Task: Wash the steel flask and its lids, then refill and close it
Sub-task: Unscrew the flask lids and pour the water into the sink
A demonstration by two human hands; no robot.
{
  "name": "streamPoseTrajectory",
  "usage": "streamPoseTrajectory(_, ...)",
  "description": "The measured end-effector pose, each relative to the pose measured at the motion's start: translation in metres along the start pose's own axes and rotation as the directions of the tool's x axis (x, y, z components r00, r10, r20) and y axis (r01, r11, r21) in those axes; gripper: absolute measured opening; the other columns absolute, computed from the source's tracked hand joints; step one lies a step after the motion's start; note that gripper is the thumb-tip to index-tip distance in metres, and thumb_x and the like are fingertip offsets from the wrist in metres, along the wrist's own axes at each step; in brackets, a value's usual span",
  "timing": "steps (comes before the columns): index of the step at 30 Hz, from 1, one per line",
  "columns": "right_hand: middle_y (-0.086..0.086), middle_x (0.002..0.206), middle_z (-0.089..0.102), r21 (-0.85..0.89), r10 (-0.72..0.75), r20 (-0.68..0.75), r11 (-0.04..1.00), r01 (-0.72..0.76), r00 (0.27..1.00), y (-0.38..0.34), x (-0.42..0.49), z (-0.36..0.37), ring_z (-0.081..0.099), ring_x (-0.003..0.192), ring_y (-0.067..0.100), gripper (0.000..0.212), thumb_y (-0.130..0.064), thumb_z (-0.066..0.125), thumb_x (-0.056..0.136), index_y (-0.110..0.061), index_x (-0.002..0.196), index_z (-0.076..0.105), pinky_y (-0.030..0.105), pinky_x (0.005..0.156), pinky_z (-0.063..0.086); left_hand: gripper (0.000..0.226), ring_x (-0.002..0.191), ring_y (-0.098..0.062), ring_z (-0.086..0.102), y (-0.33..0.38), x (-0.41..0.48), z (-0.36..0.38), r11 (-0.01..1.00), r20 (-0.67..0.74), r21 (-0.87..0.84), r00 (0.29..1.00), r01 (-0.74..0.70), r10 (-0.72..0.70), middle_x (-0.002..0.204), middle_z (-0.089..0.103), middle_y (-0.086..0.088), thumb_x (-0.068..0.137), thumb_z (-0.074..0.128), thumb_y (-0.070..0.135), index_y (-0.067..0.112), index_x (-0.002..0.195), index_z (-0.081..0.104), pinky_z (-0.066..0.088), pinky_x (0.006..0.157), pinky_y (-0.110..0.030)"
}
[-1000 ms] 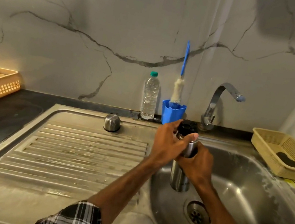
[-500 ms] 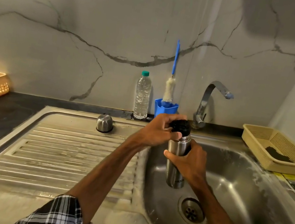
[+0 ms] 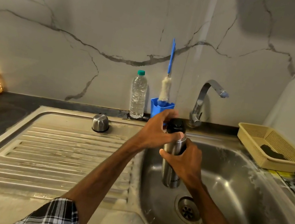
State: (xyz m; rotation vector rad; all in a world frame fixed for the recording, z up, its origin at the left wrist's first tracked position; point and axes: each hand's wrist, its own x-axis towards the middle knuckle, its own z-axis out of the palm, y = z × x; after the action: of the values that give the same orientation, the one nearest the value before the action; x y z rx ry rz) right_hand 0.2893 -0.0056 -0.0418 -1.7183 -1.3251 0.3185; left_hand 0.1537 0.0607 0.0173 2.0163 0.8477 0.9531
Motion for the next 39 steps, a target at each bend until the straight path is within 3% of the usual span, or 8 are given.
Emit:
streamPoseTrajectory(5, -0.01, 0.093, 0.072, 0.002, 0.006, -0.013, 1.0, -0.006, 1.0, 0.001, 0.001, -0.003, 0.064, 0.076, -0.003, 0.058, -0.04, 0.093, 0.059, -0.024, 0.108, 0.066, 0.007, 0.064, 0.044, 0.061, 0.122, -0.012, 0.062, 0.0, 0.003, -0.018, 0.996, 0.094, -0.03, 0.992, -0.085, 0.087, 0.131, 0.067, -0.001, 0.085, 0.08, 0.006, 0.009, 0.141, 0.057, 0.052, 0.1, -0.022)
streamPoseTrajectory(13, -0.002, 0.103, 0.072, -0.078, 0.005, 0.014, 0.997, -0.004, 1.0, -0.001, -0.002, 0.004, 0.068, 0.087, 0.013, 0.064, -0.044, 0.092, 0.061, -0.019, 0.112, 0.063, 0.024, 0.078, 0.053, 0.076, 0.078, -0.007, 0.059, 0.006, -0.011, 0.011, 0.962, -0.365, 0.249, 0.931, 0.111, -0.014, 0.087, 0.061, 0.007, 0.058, 0.074, 0.083, 0.021, 0.097, 0.053, 0.044, 0.065, -0.017)
streamPoseTrajectory(18, -0.014, 0.089, 0.067, -0.04, -0.022, -0.014, 0.999, 0.021, 1.0, -0.003, -0.002, -0.001, 0.062, 0.075, 0.0, 0.055, -0.043, 0.092, 0.06, -0.028, 0.104, 0.063, 0.013, 0.069, 0.048, 0.079, 0.121, -0.013, 0.058, -0.002, -0.001, -0.008, 0.997, -0.007, 0.071, 0.999, 0.036, -0.035, 0.139, 0.057, 0.002, 0.077, 0.086, 0.041, 0.015, 0.141, 0.047, 0.049, 0.098, -0.023)
streamPoseTrajectory(21, -0.015, 0.086, 0.067, -0.02, -0.011, -0.018, 1.0, 0.011, 1.0, -0.001, 0.0, -0.004, 0.063, 0.074, -0.002, 0.055, -0.042, 0.093, 0.059, -0.027, 0.104, 0.065, 0.014, 0.068, 0.049, 0.073, 0.125, -0.015, 0.061, 0.0, 0.002, -0.021, 0.997, 0.138, -0.074, 0.99, 0.001, 0.01, 0.139, 0.062, -0.004, 0.081, 0.083, 0.005, 0.009, 0.146, 0.048, 0.05, 0.106, -0.026)
streamPoseTrajectory(27, -0.005, 0.1, 0.073, -0.042, -0.02, 0.002, 0.999, 0.02, 1.0, 0.003, 0.001, 0.0, 0.069, 0.086, 0.011, 0.063, -0.042, 0.093, 0.059, -0.022, 0.112, 0.065, 0.03, 0.081, 0.057, 0.066, 0.088, -0.009, 0.065, 0.012, -0.006, -0.016, 0.99, -0.109, 0.11, 0.991, 0.093, -0.081, 0.1, 0.063, 0.01, 0.072, 0.088, 0.048, 0.016, 0.122, 0.059, 0.051, 0.064, -0.011)
streamPoseTrajectory(30, -0.004, 0.1, 0.073, -0.053, -0.024, 0.021, 0.998, 0.026, 0.999, 0.002, 0.0, 0.005, 0.07, 0.087, 0.012, 0.065, -0.045, 0.093, 0.058, -0.02, 0.111, 0.064, 0.035, 0.084, 0.059, 0.079, 0.095, -0.006, 0.058, 0.011, -0.011, 0.0, 0.969, -0.209, 0.18, 0.969, 0.172, -0.134, 0.111, 0.059, 0.007, 0.071, 0.078, 0.068, 0.019, 0.126, 0.049, 0.041, 0.067, -0.012)
streamPoseTrajectory(35, -0.01, 0.094, 0.072, -0.058, -0.039, 0.036, 0.998, 0.041, 0.999, 0.003, 0.0, 0.004, 0.067, 0.079, 0.003, 0.058, -0.047, 0.092, 0.058, -0.026, 0.105, 0.065, 0.026, 0.077, 0.057, 0.079, 0.121, -0.016, 0.058, 0.008, -0.005, -0.009, 0.995, 0.058, 0.065, 0.995, 0.081, -0.085, 0.134, 0.059, -0.001, 0.082, 0.084, 0.036, 0.013, 0.146, 0.042, 0.05, 0.102, -0.031)
streamPoseTrajectory(39, -0.014, 0.089, 0.07, -0.046, -0.047, 0.022, 0.998, 0.048, 0.999, 0.003, 0.0, 0.0, 0.065, 0.077, 0.0, 0.056, -0.046, 0.092, 0.057, -0.028, 0.103, 0.066, 0.018, 0.073, 0.051, 0.056, 0.114, -0.013, 0.065, 0.008, -0.003, -0.019, 1.0, 0.06, 0.023, 0.998, -0.014, 0.012, 0.122, 0.07, -0.002, 0.082, 0.084, 0.015, 0.01, 0.133, 0.062, 0.053, 0.101, -0.03)
